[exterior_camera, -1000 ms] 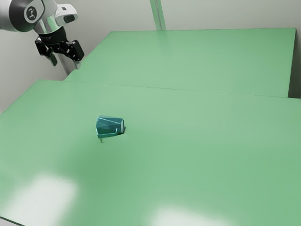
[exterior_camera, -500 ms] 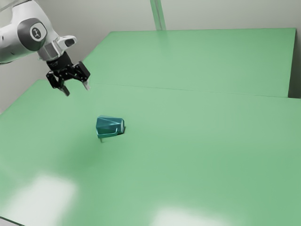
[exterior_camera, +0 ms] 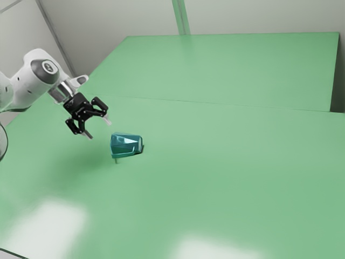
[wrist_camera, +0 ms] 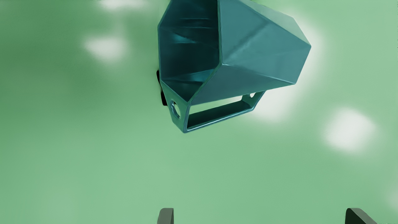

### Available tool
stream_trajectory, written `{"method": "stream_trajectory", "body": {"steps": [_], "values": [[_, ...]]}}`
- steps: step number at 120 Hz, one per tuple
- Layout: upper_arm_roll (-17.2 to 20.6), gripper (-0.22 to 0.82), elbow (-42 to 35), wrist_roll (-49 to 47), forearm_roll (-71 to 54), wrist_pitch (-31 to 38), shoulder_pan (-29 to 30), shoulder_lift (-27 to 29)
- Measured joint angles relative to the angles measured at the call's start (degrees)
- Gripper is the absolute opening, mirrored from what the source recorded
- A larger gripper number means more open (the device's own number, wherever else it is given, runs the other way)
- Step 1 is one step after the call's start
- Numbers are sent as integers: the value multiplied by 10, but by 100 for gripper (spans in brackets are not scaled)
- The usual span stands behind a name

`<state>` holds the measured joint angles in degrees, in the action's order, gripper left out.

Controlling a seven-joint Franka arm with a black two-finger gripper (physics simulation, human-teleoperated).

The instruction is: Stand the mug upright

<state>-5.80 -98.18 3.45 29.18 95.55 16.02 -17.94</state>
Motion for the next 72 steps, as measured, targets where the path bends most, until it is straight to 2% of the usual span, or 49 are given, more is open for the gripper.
{"method": "stream_trajectory", "body": {"steps": [72], "values": [[-1, 60, 67, 61, 60, 32, 13, -106]]}}
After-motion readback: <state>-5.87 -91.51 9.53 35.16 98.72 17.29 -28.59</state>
